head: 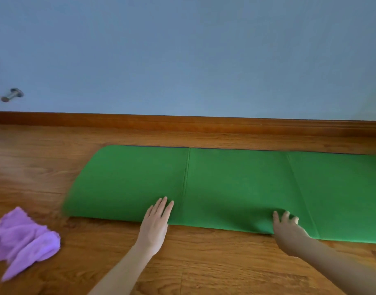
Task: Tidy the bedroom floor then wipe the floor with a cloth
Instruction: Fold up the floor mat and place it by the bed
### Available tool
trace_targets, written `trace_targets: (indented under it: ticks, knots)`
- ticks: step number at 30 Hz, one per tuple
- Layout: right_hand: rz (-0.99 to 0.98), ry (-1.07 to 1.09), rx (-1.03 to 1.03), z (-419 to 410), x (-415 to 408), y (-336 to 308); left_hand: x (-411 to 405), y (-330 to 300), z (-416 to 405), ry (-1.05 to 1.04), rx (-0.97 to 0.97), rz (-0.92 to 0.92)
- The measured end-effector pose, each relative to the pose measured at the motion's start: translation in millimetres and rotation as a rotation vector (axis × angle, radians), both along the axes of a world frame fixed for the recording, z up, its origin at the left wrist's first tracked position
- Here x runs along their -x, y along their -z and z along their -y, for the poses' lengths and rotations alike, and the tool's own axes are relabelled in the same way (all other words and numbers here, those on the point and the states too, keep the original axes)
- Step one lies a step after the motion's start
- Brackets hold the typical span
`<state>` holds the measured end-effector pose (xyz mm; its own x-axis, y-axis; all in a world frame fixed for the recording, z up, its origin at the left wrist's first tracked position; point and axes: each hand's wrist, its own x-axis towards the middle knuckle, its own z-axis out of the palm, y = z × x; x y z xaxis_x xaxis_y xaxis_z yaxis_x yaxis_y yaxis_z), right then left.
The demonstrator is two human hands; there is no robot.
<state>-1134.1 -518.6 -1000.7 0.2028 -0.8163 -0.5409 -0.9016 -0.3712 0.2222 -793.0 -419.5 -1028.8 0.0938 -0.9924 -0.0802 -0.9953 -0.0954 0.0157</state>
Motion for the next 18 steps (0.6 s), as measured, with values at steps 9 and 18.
trace_targets:
  ticks: [9, 18]
  knots:
    - [0.363, -0.335, -0.030, -15, -88, -20, -55, -3, -46, -0.637, 0.061, -0.199]
    - [0.506, -0.491, 0.043, -29, -184, -18, -58, -15, -38, -0.998, 0.112, -0.532]
